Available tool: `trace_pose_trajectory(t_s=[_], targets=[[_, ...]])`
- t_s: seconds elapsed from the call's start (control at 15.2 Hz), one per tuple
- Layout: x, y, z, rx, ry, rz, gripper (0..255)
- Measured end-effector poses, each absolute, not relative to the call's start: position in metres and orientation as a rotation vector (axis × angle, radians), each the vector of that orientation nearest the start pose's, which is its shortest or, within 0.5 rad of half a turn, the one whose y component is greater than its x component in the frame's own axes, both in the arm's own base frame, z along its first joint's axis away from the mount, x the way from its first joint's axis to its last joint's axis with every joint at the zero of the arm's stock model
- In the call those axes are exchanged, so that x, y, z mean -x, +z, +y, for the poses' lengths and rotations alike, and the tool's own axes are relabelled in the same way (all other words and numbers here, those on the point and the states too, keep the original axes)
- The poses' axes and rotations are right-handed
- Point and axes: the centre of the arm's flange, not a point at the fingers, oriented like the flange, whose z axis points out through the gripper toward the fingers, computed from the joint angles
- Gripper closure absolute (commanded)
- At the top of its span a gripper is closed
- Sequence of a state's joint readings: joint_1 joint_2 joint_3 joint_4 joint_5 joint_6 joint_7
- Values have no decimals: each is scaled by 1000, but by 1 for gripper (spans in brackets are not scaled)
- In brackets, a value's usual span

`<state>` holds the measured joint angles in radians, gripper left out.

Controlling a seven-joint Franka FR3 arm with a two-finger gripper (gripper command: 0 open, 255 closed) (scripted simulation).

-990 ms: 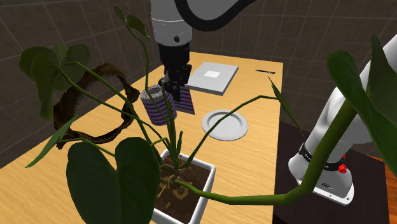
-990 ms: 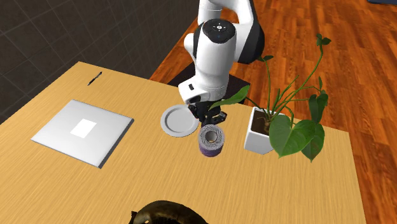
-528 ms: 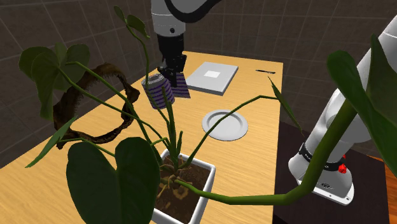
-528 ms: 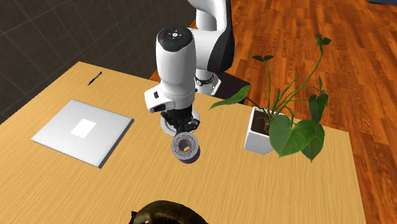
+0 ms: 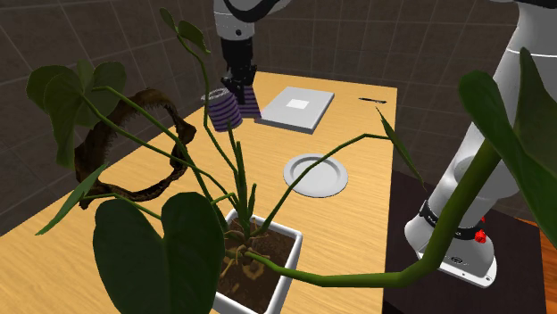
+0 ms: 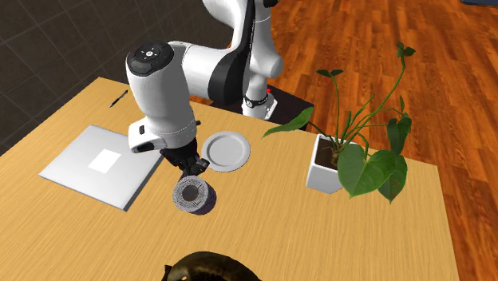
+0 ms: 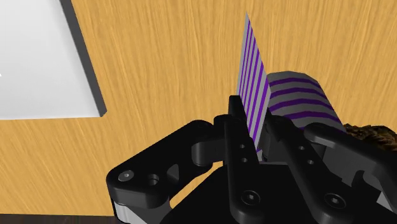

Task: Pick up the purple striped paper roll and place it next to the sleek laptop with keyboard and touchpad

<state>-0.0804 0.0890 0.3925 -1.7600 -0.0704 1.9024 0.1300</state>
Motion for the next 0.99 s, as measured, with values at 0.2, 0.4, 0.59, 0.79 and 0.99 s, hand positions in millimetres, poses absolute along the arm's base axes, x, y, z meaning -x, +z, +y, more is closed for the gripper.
trace_pose_trajectory(t_s=[0.2, 0.4, 0.59, 0.79, 0.99], targets=[[-604, 517, 147, 3143, -105, -318, 255], [-638, 517, 123, 3143, -105, -317, 255], [-666, 517, 99, 3143, -105, -317, 255], [-701, 518, 75, 3143, -105, -317, 255], [-731, 517, 53, 3142, -106, -319, 255]])
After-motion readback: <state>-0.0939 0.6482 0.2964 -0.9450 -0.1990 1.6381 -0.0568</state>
